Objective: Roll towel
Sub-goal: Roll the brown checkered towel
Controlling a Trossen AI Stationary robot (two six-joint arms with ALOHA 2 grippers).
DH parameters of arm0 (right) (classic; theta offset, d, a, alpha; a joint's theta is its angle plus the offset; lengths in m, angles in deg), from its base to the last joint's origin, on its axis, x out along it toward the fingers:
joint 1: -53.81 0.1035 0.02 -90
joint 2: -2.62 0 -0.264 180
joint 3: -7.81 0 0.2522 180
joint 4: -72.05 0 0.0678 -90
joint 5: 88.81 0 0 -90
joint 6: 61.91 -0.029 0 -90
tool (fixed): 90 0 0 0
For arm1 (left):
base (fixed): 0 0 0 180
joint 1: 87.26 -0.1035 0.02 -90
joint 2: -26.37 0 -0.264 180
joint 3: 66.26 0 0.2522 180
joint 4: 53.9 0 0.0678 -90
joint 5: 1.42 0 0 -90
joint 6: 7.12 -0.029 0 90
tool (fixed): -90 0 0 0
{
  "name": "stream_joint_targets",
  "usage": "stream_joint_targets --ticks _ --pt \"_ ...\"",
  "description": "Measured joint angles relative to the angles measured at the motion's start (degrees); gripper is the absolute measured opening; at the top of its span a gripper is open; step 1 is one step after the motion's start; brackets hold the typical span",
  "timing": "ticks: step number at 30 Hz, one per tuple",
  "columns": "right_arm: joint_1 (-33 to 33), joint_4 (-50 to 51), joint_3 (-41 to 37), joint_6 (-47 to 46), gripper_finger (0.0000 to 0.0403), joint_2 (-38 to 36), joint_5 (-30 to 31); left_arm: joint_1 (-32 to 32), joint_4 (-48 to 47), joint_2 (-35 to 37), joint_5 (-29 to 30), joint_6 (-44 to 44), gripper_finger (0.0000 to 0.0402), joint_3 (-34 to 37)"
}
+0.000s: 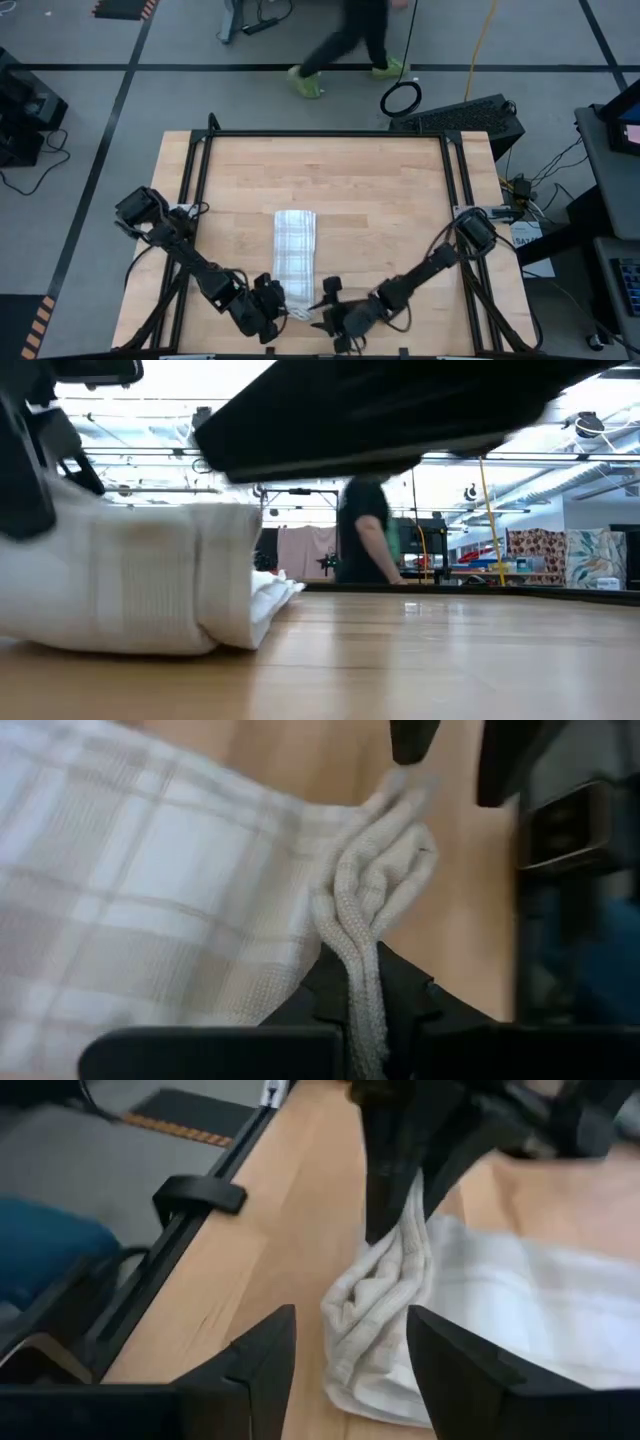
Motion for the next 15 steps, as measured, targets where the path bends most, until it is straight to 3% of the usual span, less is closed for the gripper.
stream_joint_targets --ticks 3,11,15 --pt "3.48 -0.11 0.00 4.76 0.0182 0.00 8.58 0.17 1.39 1.21 -0.44 0.08 0.0022 0.00" --pt "7.75 -0.11 2.54 12.82 0.0182 0.55 19.59 -0.84 2.01 3.40 4.88 0.27 0.0022 0.24" --pt "6.61 0.45 2.79 16.70 0.0183 0.57 19.19 -1.70 6.49 2.24 5.79 3.18 0.0022 3.49"
